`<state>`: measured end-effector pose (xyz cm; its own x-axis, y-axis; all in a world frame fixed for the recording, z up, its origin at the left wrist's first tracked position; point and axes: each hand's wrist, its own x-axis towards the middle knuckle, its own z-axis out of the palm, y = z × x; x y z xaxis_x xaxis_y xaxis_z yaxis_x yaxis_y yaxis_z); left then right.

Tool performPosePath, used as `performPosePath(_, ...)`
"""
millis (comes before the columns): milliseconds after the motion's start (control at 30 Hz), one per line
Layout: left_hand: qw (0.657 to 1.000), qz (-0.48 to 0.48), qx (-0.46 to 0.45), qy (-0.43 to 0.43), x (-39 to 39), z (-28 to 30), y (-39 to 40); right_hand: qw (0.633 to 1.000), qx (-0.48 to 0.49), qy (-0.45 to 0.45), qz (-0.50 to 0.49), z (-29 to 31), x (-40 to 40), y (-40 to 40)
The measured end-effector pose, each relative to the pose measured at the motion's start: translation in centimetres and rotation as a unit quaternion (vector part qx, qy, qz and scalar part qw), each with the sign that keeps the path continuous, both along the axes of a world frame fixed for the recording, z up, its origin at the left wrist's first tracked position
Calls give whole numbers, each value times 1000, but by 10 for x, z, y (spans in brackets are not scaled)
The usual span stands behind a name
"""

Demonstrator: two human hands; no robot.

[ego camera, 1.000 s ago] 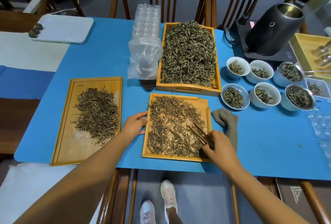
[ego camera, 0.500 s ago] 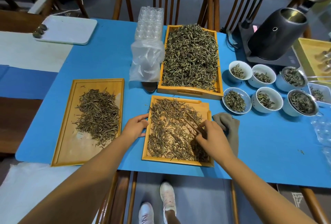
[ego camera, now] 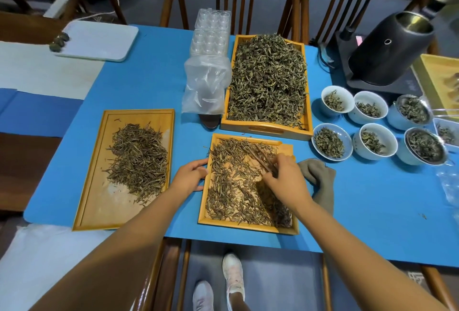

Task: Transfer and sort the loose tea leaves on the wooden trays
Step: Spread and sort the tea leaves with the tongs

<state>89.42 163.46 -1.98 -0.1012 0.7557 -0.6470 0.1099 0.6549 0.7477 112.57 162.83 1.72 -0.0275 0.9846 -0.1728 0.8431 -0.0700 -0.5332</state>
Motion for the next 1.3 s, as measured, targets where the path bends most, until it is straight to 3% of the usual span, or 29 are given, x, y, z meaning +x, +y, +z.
performPosePath(200,1000,-1,-4,0,0,1,0,999,-8,-9,42,-1,-34,18)
performPosePath(533,1000,-3,-2,-6,-1,0,0,1000,-10,-15,-4,-4,-13,7)
performPosePath(633,1000,0,-5,-11,-2,0,1,999,-14,30,41,1,-30,2)
performPosePath(800,1000,1,-7,-17,-2,1,0,994,-16,29,108,-2,-59,-3)
performPosePath(1300,1000,-8,-9,-22,-4,-1,1,999,-7,10,-32,-3,-1,-6)
